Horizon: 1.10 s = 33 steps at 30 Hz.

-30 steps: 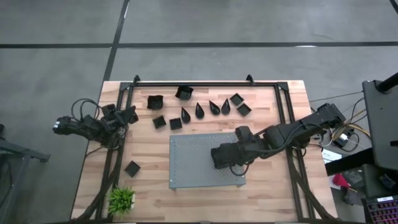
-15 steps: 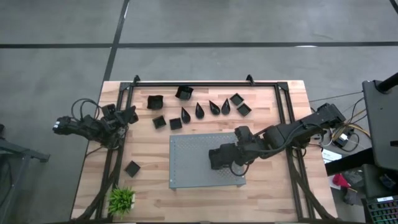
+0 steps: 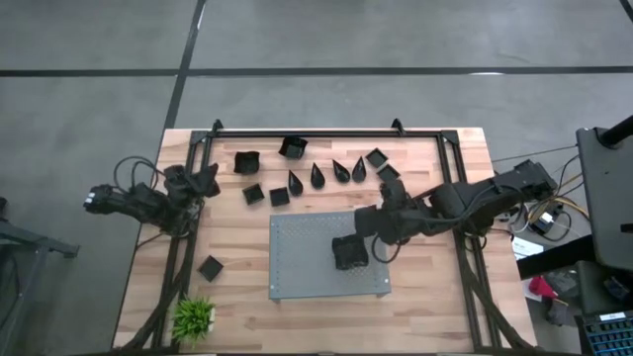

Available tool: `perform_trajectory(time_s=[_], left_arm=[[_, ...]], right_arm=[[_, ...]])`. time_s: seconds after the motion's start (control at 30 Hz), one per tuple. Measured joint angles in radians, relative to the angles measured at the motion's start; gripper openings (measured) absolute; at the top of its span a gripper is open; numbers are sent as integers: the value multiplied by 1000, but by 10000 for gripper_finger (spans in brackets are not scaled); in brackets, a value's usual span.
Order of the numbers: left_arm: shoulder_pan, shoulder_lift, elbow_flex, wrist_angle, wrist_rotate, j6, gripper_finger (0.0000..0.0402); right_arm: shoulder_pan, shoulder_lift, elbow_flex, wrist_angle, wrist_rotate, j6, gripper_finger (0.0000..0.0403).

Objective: Pick & Place Mini shaped plates
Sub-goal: Stack the distorted square plate on top of the other distorted square plates on the shelf

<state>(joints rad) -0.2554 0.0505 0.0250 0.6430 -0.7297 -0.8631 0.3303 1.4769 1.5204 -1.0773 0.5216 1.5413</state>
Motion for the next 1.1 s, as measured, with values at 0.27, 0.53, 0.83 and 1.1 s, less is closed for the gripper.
perform_trajectory(time_s=[0.27, 0.53, 0.83, 1.1], left_arm=[[0, 120, 10, -108, 27, -232, 130], [25, 218, 195, -549, 39, -366, 138], [139, 405, 449, -1060, 222, -418, 138], [363, 550, 560, -1144, 323, -370, 137]], right_arm=[[-83, -3, 0, 49, 5, -94, 113], [-158, -17, 0, 96, 2, -195, 104], [-210, -31, 0, 107, 2, -335, 92], [-215, -43, 0, 110, -27, -451, 81]])
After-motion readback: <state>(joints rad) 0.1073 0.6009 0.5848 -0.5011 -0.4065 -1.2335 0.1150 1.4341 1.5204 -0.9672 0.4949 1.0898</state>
